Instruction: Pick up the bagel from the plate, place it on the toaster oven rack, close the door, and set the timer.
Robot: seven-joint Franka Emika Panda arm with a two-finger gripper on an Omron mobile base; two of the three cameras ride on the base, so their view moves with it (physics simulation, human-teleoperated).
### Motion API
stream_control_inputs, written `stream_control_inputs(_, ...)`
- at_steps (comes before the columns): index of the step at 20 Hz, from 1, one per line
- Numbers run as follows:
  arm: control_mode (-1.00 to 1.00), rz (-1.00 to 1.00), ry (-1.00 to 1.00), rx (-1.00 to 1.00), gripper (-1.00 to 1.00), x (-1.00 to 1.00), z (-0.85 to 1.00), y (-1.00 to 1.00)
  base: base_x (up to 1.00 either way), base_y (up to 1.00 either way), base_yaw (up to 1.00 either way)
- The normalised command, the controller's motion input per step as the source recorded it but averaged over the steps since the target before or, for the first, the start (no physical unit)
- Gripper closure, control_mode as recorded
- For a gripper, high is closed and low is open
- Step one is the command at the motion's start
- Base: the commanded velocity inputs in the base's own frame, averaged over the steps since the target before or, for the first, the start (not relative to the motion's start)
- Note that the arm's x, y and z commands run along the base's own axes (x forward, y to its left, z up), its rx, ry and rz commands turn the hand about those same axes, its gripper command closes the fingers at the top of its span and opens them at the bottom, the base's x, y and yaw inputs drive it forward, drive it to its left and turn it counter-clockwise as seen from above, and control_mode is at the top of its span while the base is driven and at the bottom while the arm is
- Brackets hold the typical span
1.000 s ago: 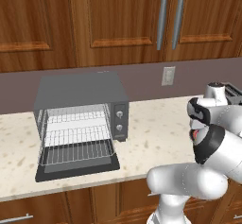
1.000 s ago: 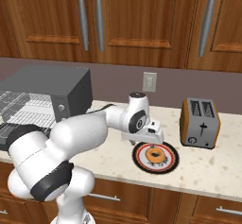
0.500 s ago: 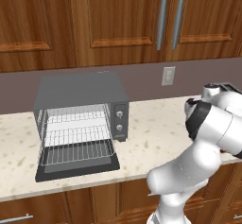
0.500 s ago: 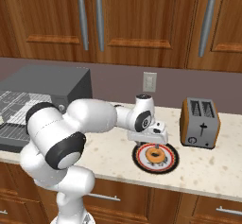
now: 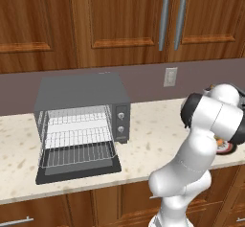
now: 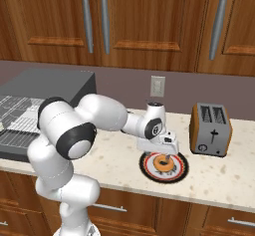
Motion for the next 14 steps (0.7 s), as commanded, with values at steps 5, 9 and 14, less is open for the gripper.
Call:
stream_control_inputs(5, -1.00, 0.00, 0.02, 0.00, -1.00, 0.00, -0.20, 0.00, 0.00, 0.00, 0.00)
stream_control_inputs(9, -1.00, 0.00, 0.00, 0.00, -1.00, 0.00, -0.16, 0.00, 0.00, 0.00, 0.00)
stream_control_inputs(14, -1.00, 0.00, 0.00, 0.00, 1.00, 0.00, -0.15, 0.02, 0.00, 0.00, 0.00)
